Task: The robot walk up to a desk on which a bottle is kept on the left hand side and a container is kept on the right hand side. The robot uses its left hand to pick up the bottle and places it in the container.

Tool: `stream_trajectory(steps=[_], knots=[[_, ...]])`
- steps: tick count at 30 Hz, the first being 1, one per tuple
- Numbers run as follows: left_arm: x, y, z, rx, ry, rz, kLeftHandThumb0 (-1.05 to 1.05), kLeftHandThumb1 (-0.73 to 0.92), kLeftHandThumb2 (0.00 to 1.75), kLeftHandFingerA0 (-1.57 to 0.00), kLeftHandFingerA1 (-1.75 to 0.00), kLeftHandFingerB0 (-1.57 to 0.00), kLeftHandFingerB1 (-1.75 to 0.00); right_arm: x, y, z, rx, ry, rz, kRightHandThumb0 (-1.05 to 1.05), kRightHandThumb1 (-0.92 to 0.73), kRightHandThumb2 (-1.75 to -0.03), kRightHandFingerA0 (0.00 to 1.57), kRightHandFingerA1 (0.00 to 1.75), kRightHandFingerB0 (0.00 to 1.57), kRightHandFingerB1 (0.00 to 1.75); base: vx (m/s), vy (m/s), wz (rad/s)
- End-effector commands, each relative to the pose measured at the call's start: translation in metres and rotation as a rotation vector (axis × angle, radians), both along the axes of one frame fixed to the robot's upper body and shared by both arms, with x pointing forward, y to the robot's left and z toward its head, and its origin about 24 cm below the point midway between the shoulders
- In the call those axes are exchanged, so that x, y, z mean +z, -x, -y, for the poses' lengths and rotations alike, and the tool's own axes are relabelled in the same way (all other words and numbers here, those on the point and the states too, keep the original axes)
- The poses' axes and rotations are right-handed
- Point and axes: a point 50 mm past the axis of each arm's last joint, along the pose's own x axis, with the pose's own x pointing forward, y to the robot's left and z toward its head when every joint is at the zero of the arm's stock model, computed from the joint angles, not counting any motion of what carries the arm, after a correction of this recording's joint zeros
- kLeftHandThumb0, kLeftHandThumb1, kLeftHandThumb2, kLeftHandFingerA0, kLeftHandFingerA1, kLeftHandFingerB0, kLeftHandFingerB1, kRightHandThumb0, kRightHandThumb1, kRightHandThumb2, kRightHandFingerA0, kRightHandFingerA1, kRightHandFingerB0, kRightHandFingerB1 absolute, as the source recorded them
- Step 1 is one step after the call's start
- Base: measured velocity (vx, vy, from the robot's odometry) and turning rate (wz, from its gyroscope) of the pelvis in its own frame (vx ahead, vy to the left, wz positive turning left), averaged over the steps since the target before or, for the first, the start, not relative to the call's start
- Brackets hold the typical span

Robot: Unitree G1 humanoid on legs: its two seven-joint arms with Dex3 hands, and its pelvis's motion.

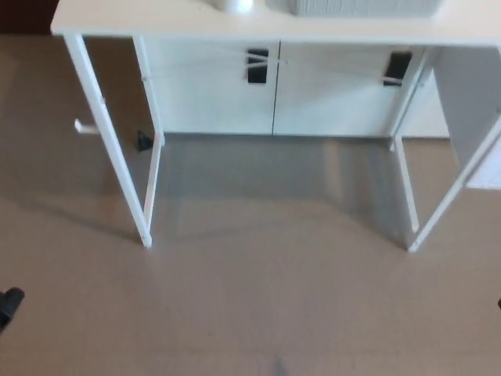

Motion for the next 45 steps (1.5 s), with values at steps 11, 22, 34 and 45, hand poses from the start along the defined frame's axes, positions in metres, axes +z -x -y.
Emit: stream_trajectory(steps=[11,22,34,45], knots=[[-0.029,0.066,0.001,-0.05,-0.067,-0.275,0.02,0.77,0.64,-0.18,-0.3,-0.13,-0.27,-0.021,0.072,0.01,-0.031,0.022,-0.156,0.13,-0.27,-0.86,0.15,0.52,0.16,0.51,0.51,-0.055,0.28],[-0.031,0.073,0.0,-0.064,-0.098,-0.316,0.0,0.75,0.61,-0.21,-0.31,-0.14,-0.26,-0.027,0.083,0.009,-0.031,0.016,-0.167,0.1,-0.28,-0.87,0.13,0.53,0.17,0.51,0.45,0.042,-0.09],[-0.033,0.077,-0.005,-0.059,-0.13,-0.386,-0.04,0.74,0.62,-0.21,-0.31,-0.11,-0.26,-0.029,0.087,0.008,-0.002,0.02,-0.169,0.12,-0.26,-0.85,0.12,0.52,0.12,0.5,0.18,0.072,-0.05],[-0.013,0.094,-0.044,0.264,-0.153,-0.429,0.0,0.58,0.76,-0.02,-0.22,-0.02,-0.16,-0.028,0.095,0.01,0.018,0.039,-0.218,0.12,-0.4,-0.65,0.23,0.45,0.29,0.35,-0.06,-0.154,0.0]])
